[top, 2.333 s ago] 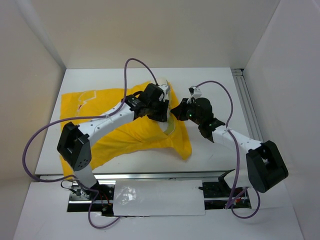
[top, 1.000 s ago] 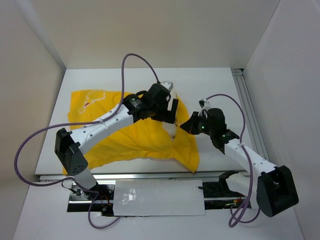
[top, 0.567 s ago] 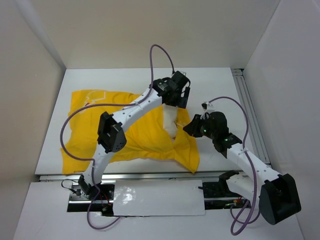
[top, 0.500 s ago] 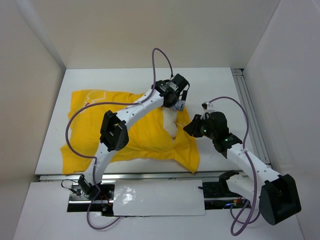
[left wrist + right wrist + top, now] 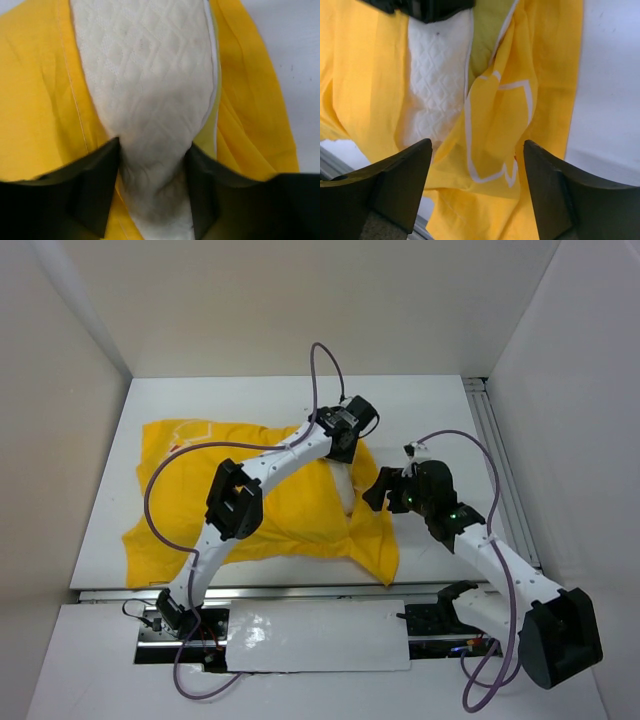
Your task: Put the pillow into the pillowcase
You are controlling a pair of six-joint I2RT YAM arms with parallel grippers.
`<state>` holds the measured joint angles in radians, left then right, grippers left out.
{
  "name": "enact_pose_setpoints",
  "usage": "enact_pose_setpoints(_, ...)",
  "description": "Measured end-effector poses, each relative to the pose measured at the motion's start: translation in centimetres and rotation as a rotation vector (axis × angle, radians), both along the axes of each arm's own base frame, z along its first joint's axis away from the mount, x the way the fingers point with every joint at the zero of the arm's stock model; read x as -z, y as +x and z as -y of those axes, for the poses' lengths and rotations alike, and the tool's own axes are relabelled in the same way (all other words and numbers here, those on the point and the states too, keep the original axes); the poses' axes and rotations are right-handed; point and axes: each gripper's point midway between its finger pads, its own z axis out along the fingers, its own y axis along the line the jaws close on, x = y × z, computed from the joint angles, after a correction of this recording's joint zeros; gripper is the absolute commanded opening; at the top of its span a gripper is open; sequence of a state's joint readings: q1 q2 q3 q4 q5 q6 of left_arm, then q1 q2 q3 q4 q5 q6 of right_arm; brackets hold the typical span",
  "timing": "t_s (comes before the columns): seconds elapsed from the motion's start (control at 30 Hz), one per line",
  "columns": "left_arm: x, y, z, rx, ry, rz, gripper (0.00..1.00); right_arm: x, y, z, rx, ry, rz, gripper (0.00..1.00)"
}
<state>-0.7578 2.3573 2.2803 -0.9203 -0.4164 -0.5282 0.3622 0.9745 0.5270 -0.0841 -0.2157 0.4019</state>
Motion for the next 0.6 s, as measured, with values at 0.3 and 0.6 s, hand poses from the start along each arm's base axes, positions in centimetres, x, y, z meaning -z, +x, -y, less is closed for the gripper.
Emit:
enact_pose_setpoints(0.3,2.3,0.2,-0.7,0.022,0.037,-0.008,0.00,-2.8,4.8,-0.5,0.050,-0.038,0.037,0.86)
enact_pose_setpoints(0.6,0.7,-0.6,-1.1,0.046,-0.012,0.036,0.00,3.5,7.7,-1.7,0.029,-0.194,-0.096,0.77)
